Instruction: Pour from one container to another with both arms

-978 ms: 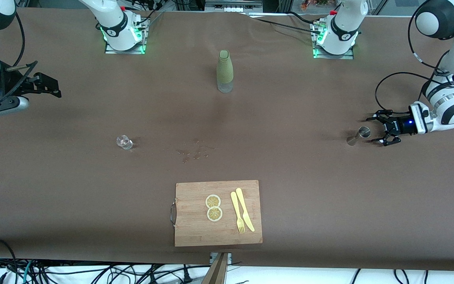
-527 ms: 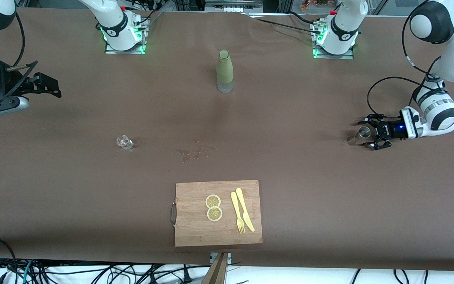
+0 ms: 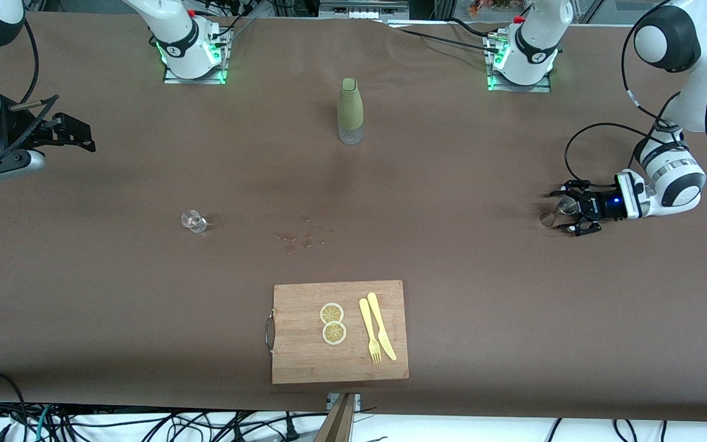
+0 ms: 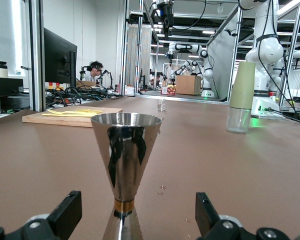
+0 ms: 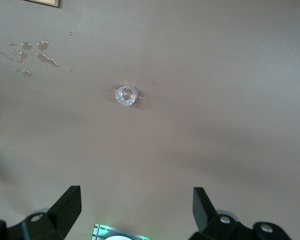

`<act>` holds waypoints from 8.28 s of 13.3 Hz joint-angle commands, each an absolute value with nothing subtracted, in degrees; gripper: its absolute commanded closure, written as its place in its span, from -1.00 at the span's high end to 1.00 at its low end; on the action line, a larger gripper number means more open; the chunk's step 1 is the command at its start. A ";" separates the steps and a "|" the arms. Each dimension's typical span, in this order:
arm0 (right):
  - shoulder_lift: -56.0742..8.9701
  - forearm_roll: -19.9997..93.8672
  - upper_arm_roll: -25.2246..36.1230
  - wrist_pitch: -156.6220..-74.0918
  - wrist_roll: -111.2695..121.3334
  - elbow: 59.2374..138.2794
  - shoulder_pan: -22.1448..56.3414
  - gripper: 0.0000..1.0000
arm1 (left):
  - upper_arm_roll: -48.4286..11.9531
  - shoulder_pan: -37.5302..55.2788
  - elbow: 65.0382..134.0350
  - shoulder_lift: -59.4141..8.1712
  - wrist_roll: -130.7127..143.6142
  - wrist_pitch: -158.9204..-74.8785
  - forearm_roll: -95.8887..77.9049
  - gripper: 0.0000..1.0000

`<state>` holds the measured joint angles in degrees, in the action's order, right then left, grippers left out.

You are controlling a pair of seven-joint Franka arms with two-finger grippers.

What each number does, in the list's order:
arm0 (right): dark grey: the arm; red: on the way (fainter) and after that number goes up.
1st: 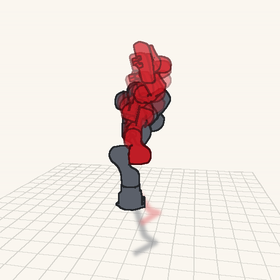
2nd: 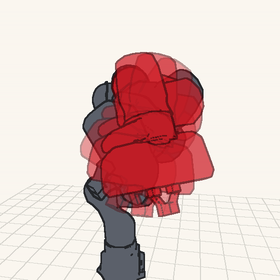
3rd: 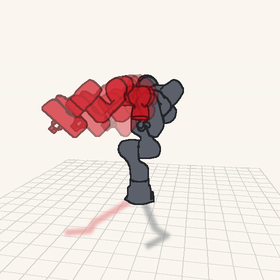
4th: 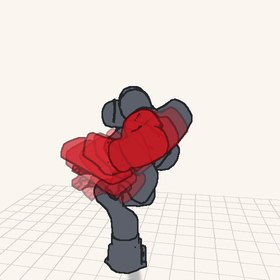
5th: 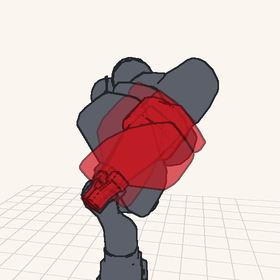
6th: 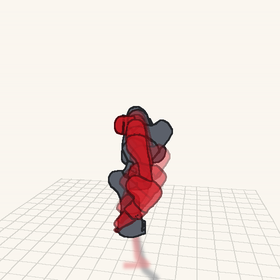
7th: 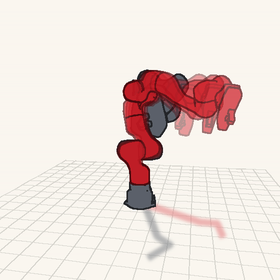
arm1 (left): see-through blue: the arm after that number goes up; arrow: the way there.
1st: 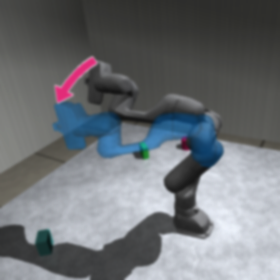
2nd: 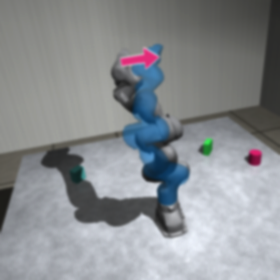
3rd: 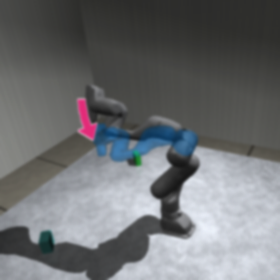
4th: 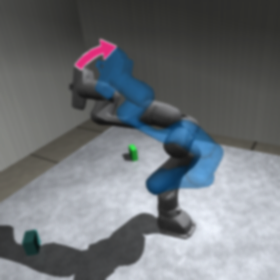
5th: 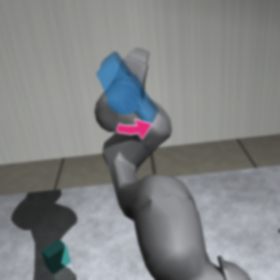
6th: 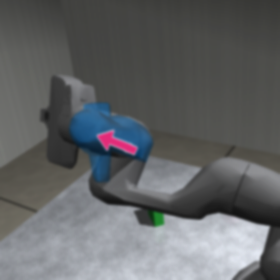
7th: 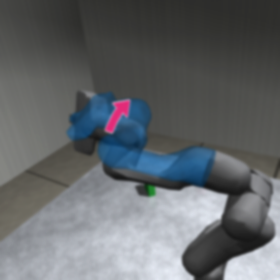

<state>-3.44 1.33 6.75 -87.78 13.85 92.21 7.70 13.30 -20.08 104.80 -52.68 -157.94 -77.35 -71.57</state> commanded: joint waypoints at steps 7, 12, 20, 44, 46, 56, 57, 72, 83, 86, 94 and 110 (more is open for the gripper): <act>-3.25 1.23 6.77 -87.63 14.24 91.93 7.73 0.98 | 13.71 -18.72 103.81 -53.79 -166.91 -77.52 -73.21 0.62; -3.25 1.23 6.77 -87.63 14.24 91.93 7.73 0.98 | 13.80 -19.16 103.45 -53.70 -166.11 -77.26 -72.60 0.67; -3.25 1.40 6.77 -87.71 13.98 91.85 7.82 0.98 | 13.97 -19.07 103.27 -53.79 -166.03 -77.17 -72.33 0.07; -25.02 32.49 6.59 -100.80 100.03 97.29 -2.80 0.98 | 13.71 -18.02 99.58 -55.46 -165.94 -77.78 -71.02 -1.00; -28.73 38.38 6.59 -100.90 112.26 99.22 -4.83 0.98 | 13.62 -17.14 99.32 -55.46 -163.32 -77.78 -70.31 -1.00; -39.90 52.55 6.59 -104.85 140.17 104.76 -6.86 0.98 | 5.20 -6.96 98.26 -51.33 -153.91 -83.83 -79.79 -1.00; -39.99 53.25 6.59 -104.77 141.23 104.77 -6.86 0.98 | 4.32 -5.55 98.26 -51.07 -153.55 -85.67 -81.46 -1.00; -42.71 63.10 6.06 -102.66 149.94 106.00 -5.72 0.98 | -5.62 20.29 98.61 -51.94 -152.49 -112.14 -114.68 -1.00; -42.80 63.81 5.63 -102.66 149.50 106.35 -5.36 0.52 | -6.77 29.44 91.24 -56.69 -152.58 -118.91 -123.48 -1.00; -42.89 64.51 5.62 -102.66 149.50 106.35 -5.27 0.35 | -6.86 30.32 89.57 -56.95 -152.58 -121.11 -124.37 -1.00; -43.15 64.60 5.19 -102.74 148.89 106.17 -5.27 -0.38 | -6.77 31.73 85.61 -59.50 -152.58 -121.20 -124.37 -1.00; -25.67 64.16 9.57 -112.57 122.37 112.41 14.91 -0.38 | -6.86 33.84 82.53 -60.99 -152.75 -123.13 -126.47 -1.00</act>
